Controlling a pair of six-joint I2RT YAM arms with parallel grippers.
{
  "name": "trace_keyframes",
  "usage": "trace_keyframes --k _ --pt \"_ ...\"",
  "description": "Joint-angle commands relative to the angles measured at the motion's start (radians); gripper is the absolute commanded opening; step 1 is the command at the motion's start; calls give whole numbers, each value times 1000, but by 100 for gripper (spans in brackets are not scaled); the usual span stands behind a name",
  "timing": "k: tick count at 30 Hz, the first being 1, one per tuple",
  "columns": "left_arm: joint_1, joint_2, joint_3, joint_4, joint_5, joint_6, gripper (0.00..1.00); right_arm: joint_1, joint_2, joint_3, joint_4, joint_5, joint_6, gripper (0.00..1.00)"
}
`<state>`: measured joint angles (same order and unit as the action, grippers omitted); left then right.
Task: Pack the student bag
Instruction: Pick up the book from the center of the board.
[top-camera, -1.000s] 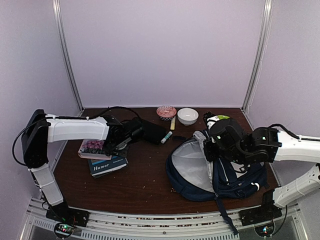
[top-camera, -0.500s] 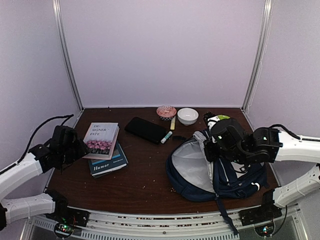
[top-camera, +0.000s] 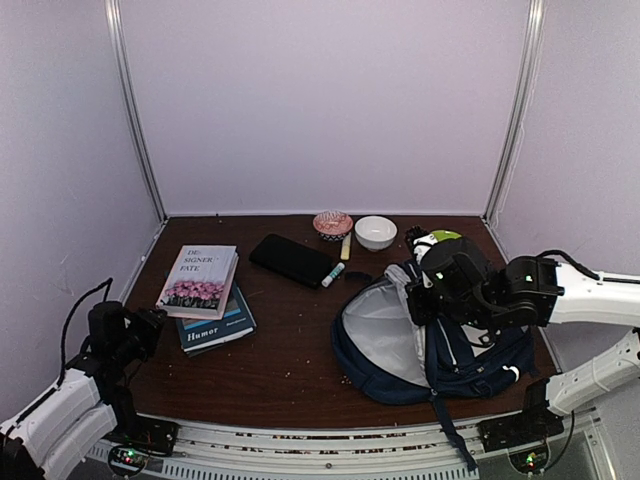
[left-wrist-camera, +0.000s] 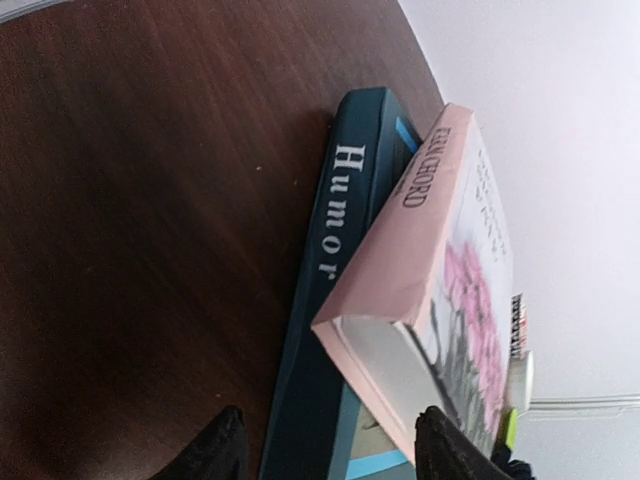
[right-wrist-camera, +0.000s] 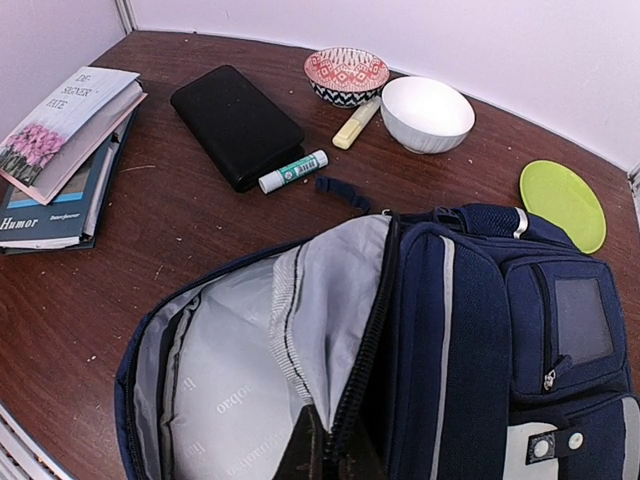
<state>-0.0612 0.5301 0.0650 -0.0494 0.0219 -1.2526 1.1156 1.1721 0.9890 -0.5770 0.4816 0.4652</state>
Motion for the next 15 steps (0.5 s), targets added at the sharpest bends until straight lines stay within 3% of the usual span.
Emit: trace_keyframes --k 1,8,15 --pt "70 0 -37 251 119 -111 98 -3 -39 0 49 25 -15 0" --pt "118 -25 -130 424 150 -180 98 -3 -45 -20 57 19 -14 0" --pt "191 129 -145 548 214 -198 98 -2 -39 -9 57 14 -21 0"
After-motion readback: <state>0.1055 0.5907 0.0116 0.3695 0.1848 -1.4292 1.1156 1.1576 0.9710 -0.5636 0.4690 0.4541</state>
